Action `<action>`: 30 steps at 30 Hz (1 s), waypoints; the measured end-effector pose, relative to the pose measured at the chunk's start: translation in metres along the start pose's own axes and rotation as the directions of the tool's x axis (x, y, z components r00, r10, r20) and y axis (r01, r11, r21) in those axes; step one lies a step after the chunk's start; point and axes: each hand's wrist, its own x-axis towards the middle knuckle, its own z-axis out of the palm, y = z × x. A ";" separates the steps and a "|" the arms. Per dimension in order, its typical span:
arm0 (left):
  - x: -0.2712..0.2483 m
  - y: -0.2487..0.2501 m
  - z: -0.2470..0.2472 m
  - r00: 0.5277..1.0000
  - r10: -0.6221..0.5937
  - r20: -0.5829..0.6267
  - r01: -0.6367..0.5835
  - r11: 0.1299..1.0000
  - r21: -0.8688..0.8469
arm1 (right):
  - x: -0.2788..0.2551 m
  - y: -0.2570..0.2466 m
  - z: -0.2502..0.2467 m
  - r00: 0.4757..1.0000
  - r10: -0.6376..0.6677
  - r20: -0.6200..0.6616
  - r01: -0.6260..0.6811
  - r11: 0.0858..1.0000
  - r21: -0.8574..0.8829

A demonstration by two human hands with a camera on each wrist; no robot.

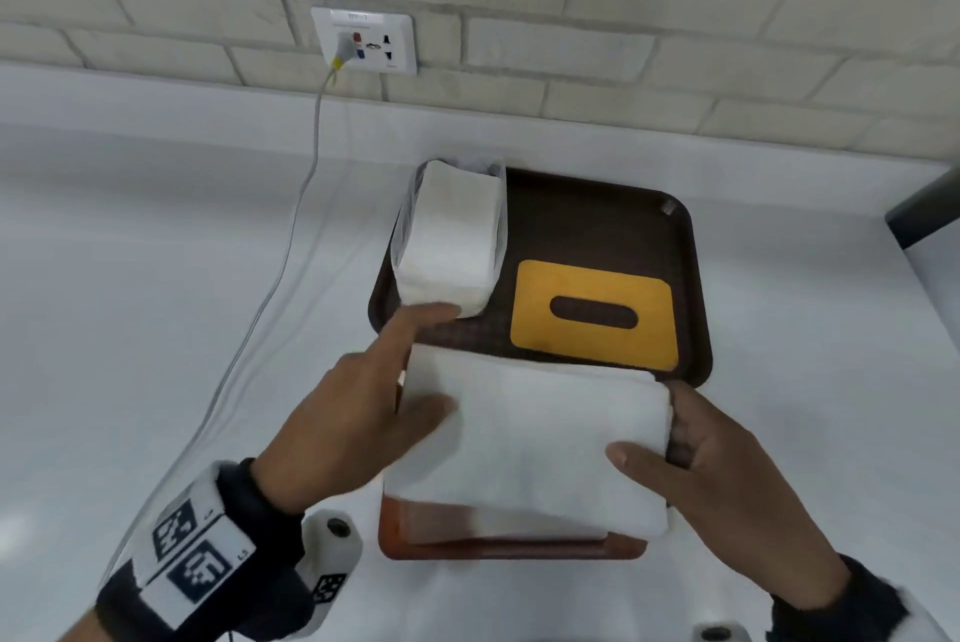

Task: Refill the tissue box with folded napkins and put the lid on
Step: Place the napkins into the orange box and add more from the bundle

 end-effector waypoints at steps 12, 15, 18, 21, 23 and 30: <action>-0.007 0.011 0.042 0.989 -0.129 -0.071 0.136 0.613 0.778 | 0.005 -0.014 0.028 0.998 -0.057 0.029 0.060 0.681 -0.730; -0.005 0.005 0.049 0.987 -0.158 0.031 0.065 0.573 0.817 | 0.009 -0.010 0.033 0.994 -0.101 0.044 0.098 0.622 -0.777; -0.001 -0.004 0.052 0.978 -0.180 0.108 0.001 0.522 0.853 | 0.013 -0.004 0.036 0.989 -0.146 0.030 0.106 0.547 -0.831; -0.004 -0.002 0.056 0.974 -0.165 0.153 -0.046 0.517 0.855 | 0.017 -0.003 0.038 0.980 -0.194 0.044 0.132 0.469 -0.873; -0.006 -0.003 0.057 0.989 -0.115 0.095 -0.027 0.490 0.872 | 0.018 -0.005 0.038 0.975 -0.208 0.085 0.166 0.415 -0.895; 0.002 0.010 0.054 0.944 -0.072 0.323 -0.249 0.487 0.837 | 0.038 -0.026 0.048 0.867 -0.142 0.478 0.498 0.303 -0.813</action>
